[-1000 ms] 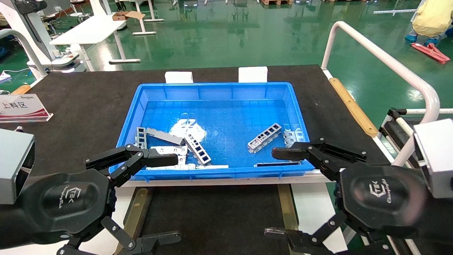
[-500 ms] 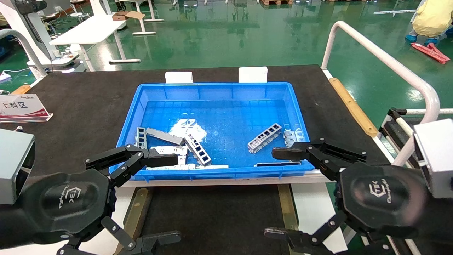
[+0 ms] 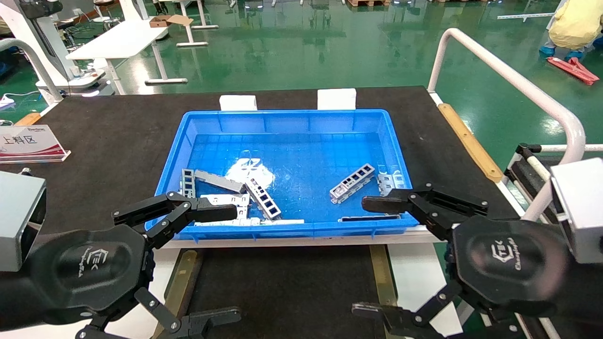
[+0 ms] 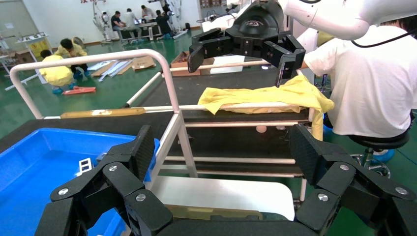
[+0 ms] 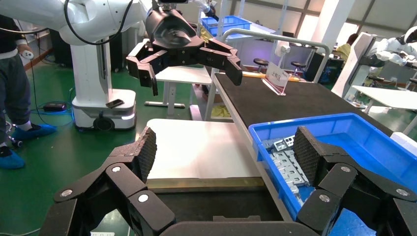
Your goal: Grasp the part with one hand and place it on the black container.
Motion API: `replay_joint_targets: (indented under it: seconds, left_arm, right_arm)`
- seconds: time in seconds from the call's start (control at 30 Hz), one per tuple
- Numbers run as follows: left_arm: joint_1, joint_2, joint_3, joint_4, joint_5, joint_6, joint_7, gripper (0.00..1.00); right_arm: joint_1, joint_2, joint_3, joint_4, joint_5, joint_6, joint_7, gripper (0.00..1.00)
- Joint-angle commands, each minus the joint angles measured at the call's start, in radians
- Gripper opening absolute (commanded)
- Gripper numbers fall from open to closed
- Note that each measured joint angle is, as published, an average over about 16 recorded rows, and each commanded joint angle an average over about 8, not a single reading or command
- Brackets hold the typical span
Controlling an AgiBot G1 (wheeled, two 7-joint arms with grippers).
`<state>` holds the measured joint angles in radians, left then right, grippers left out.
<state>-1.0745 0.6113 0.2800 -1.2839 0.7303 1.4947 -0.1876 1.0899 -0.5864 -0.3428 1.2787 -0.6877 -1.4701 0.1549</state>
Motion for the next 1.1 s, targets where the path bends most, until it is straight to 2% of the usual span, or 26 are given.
replay_joint_targets:
  seconds: [0.03, 0.83, 1.1]
  left_arm:
    - [0.000, 0.000, 0.000, 0.000, 0.000, 0.000, 0.000, 1.00]
    - [-0.008, 0.003, 0.002, -0.003, 0.004, -0.001, -0.001, 1.00]
    - [-0.062, 0.037, 0.039, -0.012, 0.070, -0.027, -0.034, 1.00]
  right_arm:
    - [0.000, 0.000, 0.000, 0.000, 0.000, 0.000, 0.000, 1.00]
    - [0.000, 0.000, 0.000, 0.000, 0.000, 0.000, 0.000, 1.00]
    - [0.000, 0.000, 0.000, -0.001, 0.000, 0.000, 0.000, 1.00]
